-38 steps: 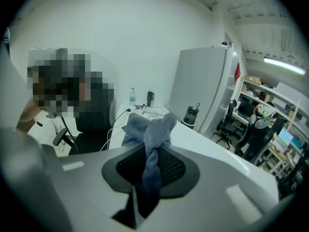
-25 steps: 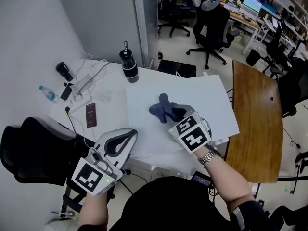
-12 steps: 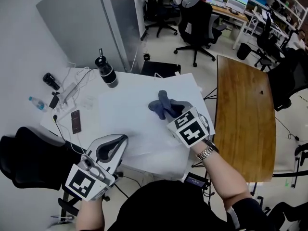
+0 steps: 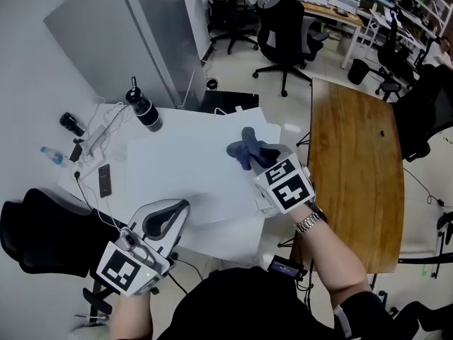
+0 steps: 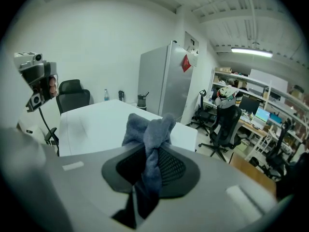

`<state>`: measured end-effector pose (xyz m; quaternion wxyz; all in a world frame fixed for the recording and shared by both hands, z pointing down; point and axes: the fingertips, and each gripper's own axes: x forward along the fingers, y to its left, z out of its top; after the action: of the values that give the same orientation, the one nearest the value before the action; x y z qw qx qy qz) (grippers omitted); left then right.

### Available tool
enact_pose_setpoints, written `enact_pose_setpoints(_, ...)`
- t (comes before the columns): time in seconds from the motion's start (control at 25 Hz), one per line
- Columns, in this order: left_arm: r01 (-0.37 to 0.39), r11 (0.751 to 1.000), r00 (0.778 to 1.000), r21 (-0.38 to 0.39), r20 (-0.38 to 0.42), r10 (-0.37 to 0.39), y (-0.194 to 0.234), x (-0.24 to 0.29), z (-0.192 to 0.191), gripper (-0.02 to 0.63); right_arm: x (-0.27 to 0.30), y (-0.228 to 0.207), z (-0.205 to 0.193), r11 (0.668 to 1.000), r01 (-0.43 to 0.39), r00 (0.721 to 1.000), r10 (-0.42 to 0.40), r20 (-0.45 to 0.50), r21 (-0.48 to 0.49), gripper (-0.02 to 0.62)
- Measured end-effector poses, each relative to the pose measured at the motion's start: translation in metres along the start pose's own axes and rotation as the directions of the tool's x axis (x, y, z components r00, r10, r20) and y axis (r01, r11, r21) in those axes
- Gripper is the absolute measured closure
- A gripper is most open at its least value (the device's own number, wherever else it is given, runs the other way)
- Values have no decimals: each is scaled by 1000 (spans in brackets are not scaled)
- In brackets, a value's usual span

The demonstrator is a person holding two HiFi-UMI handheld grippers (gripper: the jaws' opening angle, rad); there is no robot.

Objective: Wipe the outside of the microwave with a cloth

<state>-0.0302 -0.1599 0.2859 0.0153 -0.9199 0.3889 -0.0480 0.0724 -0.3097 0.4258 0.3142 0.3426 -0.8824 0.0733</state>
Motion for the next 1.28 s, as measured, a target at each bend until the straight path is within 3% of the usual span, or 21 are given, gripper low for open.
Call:
enact_pose_setpoints(0.28,-31,999,998,-18,-59,30,-17,21,-10,601,-14,-33,-16,1000,13,999,-14,40,13,526)
enact_pose_setpoints(0.6,-54,998,997,-13,-59,53,-31,47,-7,601,-24,-69,-37,997,15,996,-22,82,78,526)
enact_pose_setpoints(0.96,-66,998,994,-18,-84,64,-37,62,-10,601,-20,-86,-58,985,-8,993,-13,120,172,529)
enact_pose_setpoints(1.28,-81,996,992,-24,-100,78,-35,66,-13,601,3,-91,-93,966,-32,996,9,92,256,529)
